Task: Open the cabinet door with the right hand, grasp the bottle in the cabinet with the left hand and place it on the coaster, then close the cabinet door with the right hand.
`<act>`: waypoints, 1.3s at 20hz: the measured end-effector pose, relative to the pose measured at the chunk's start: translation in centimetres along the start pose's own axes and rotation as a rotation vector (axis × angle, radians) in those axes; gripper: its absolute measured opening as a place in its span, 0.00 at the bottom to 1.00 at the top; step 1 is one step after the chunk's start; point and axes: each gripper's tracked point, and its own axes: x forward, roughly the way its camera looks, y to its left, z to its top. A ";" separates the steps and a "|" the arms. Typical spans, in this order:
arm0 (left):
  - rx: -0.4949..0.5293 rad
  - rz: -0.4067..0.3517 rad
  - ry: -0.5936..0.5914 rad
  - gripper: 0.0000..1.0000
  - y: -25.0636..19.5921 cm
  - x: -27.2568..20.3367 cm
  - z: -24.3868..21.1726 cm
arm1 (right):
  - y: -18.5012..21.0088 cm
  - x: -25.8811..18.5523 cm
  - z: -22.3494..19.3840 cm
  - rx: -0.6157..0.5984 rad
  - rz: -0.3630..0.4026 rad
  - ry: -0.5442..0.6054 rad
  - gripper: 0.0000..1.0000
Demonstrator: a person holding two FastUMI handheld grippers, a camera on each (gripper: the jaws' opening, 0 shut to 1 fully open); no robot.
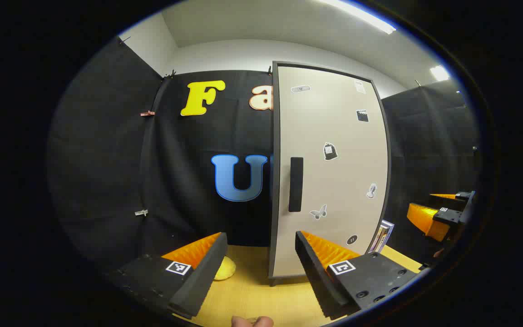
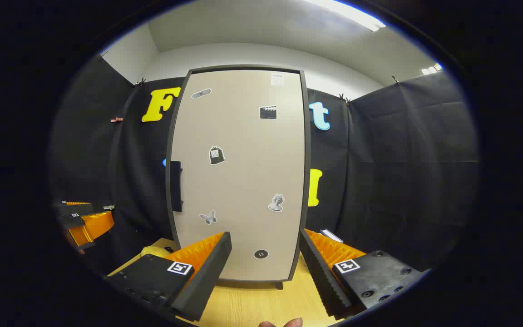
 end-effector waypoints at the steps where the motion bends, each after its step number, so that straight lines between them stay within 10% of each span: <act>1: 0.002 0.000 -0.002 0.95 0.0 0.0 0.0 | 0.2 -0.1 0.0 0.001 0.002 -0.002 0.97; 26: 0.007 -0.008 -0.010 0.95 1.2 0.8 -0.3 | 2.8 1.7 1.1 0.026 0.038 -0.019 0.98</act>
